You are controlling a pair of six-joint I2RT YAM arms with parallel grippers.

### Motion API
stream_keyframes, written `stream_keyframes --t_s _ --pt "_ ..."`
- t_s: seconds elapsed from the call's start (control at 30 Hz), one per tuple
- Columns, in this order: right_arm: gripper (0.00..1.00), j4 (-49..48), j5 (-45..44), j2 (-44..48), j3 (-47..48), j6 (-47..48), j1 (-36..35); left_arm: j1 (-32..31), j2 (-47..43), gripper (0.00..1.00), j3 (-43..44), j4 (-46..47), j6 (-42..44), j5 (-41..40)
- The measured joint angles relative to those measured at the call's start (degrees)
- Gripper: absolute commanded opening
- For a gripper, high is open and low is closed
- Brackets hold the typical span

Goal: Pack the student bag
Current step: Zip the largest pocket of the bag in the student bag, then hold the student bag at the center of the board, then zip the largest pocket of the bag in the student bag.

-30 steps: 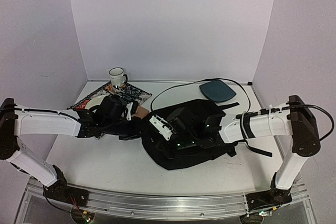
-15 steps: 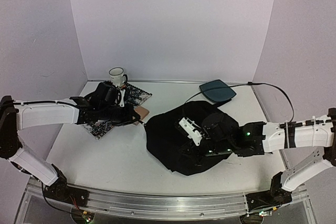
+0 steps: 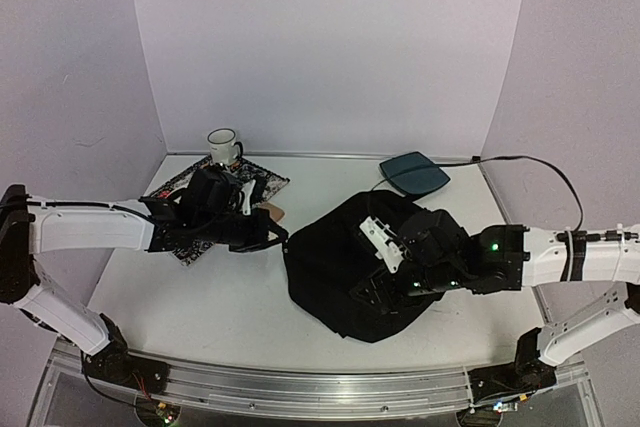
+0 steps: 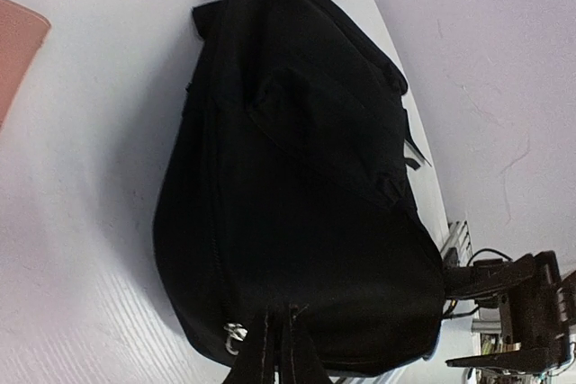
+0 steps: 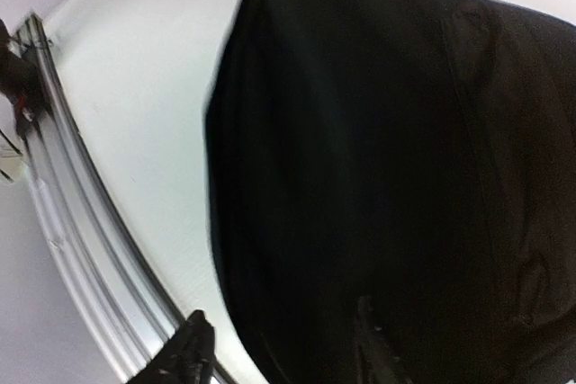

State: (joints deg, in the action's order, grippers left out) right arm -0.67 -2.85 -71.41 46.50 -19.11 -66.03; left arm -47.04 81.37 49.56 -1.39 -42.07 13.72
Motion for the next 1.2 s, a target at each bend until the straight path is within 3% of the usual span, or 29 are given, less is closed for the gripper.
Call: stream_keyframes --t_s 0.2,0.4,0.47,0.6,0.67,0.9,1.2 --pt "0.68 -4.9 0.3 -9.7 10.8 0.5 -1.4 -3.8 -0.1 0.00 -1.5 3.8 -4.0 -0.4" --pt "0.66 -7.1 -1.9 -22.1 17.6 1.5 -2.5 -4.6 -1.0 0.00 -1.6 5.4 -5.7 -0.6" --pt "0.55 -7.1 -3.3 -25.2 18.2 2.1 -2.6 -4.7 -1.5 0.00 -1.6 5.6 -5.9 -0.6" --pt "0.09 -7.0 -5.6 -28.2 18.4 3.3 -2.8 -4.9 -1.8 0.00 -1.6 5.5 -5.9 -0.7" --pt "0.00 -7.0 -5.8 -28.2 18.4 4.1 -2.9 -4.9 -1.8 0.00 -1.7 5.5 -5.6 -1.3" --pt "0.00 -7.7 -4.5 -24.1 14.9 5.4 -4.5 -1.8 -1.1 0.00 -1.5 4.2 -1.8 -2.9" --pt "0.00 -7.9 -0.4 -12.5 6.1 5.9 -5.4 0.5 9.7 0.00 7.2 2.9 2.8 1.7"
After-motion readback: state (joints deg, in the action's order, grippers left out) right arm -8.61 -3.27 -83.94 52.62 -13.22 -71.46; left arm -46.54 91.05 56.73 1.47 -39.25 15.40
